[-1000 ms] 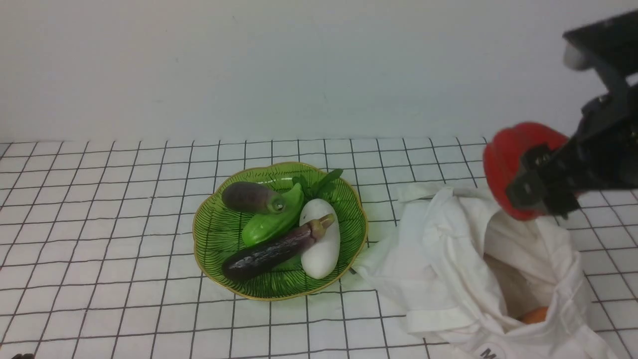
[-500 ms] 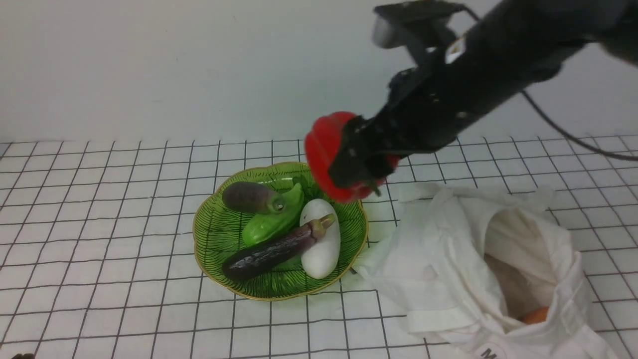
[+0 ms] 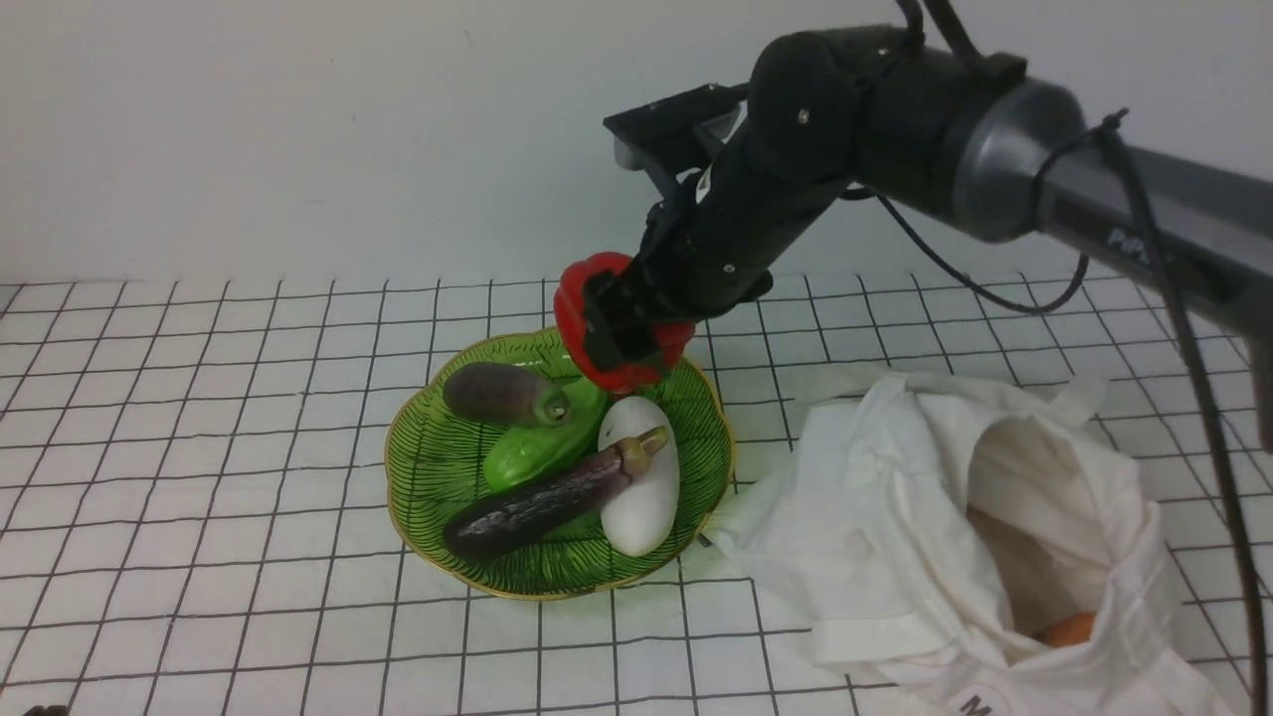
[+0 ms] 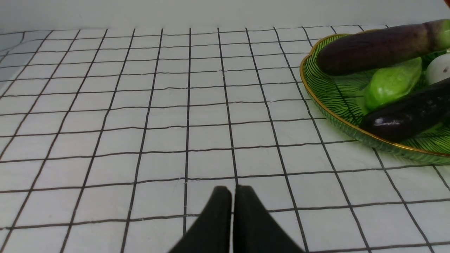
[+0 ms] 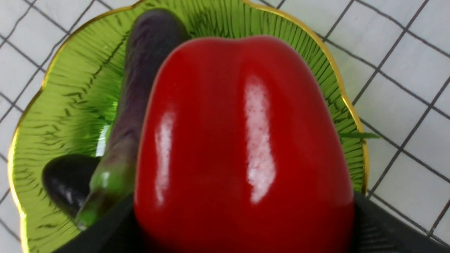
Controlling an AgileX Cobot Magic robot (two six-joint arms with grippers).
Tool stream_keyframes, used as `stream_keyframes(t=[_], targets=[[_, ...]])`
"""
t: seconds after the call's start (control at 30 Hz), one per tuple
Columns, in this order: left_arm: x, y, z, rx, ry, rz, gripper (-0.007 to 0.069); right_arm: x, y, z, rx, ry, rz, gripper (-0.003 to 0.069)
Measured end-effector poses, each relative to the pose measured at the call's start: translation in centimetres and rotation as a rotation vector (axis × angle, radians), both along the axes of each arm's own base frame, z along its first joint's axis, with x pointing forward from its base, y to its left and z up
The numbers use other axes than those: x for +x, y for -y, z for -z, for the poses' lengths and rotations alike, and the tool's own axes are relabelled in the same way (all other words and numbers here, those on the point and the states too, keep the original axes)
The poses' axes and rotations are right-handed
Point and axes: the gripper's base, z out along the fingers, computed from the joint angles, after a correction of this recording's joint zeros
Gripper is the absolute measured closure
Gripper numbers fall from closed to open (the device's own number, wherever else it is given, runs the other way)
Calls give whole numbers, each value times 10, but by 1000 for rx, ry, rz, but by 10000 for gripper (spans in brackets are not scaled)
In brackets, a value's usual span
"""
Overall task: Take vegetables from bag on white checkered tablecloth place on plate.
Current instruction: 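Place the red bell pepper on the plate with the right gripper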
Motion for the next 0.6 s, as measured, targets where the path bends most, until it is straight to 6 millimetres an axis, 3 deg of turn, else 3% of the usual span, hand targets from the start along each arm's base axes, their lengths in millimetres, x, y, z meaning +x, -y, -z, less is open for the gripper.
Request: stream_keyframes(t=[0.2, 0.6], targets=[[0, 0, 0, 0, 0, 0, 632, 4, -3, 14, 1, -21, 10, 32], [0, 0, 0, 0, 0, 0, 632, 2, -4, 14, 12, -50, 11, -31]])
